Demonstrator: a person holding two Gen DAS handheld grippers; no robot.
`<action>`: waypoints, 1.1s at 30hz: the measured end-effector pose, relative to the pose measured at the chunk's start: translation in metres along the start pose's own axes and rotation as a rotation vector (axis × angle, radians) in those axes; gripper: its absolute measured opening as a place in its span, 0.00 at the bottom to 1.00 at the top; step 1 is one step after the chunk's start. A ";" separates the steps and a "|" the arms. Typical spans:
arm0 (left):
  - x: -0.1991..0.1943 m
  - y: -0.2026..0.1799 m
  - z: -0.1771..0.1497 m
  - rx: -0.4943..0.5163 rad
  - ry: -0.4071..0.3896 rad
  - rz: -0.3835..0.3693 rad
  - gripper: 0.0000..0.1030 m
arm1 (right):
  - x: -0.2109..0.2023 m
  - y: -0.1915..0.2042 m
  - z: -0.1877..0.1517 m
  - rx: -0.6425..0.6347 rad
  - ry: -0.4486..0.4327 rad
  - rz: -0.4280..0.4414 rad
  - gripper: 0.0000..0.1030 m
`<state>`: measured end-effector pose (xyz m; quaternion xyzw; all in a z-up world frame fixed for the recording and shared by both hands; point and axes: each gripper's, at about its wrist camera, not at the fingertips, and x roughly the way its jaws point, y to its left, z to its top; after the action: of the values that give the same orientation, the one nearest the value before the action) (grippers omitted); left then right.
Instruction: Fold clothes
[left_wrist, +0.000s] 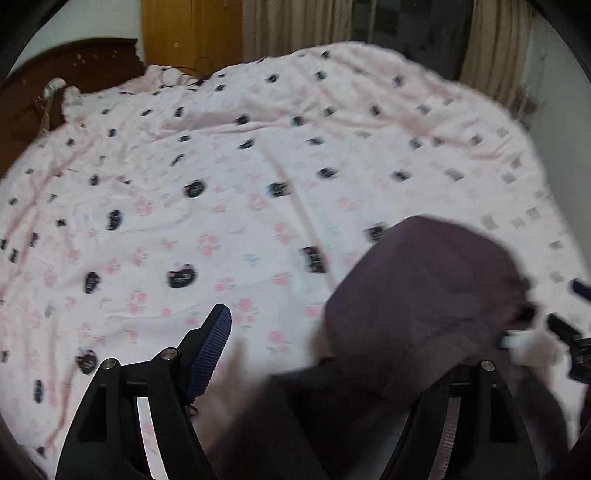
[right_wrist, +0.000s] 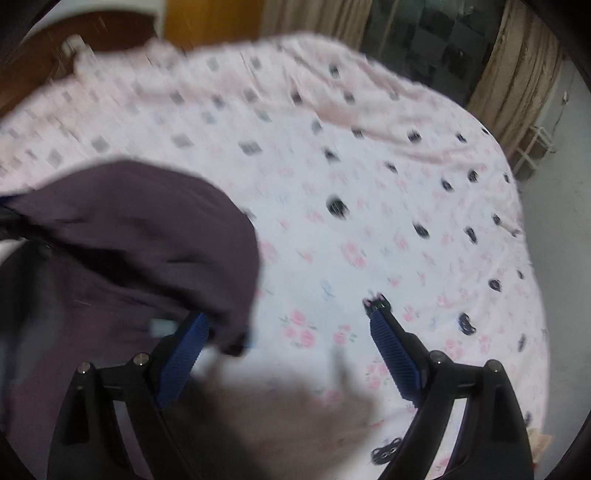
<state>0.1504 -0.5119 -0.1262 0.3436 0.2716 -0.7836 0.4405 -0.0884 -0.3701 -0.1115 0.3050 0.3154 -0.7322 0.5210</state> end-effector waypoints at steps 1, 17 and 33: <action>-0.008 0.000 -0.001 -0.003 0.000 -0.035 0.70 | -0.016 -0.003 -0.002 0.018 -0.026 0.028 0.88; -0.012 0.015 -0.048 0.122 0.374 -0.351 0.70 | -0.024 -0.020 -0.050 0.214 0.087 0.324 0.91; -0.043 -0.023 -0.054 0.619 -0.166 0.071 0.70 | 0.054 -0.032 0.047 0.376 0.163 0.539 0.91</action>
<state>0.1629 -0.4401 -0.1234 0.4055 -0.0288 -0.8386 0.3627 -0.1394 -0.4297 -0.1199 0.5258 0.1233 -0.5866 0.6036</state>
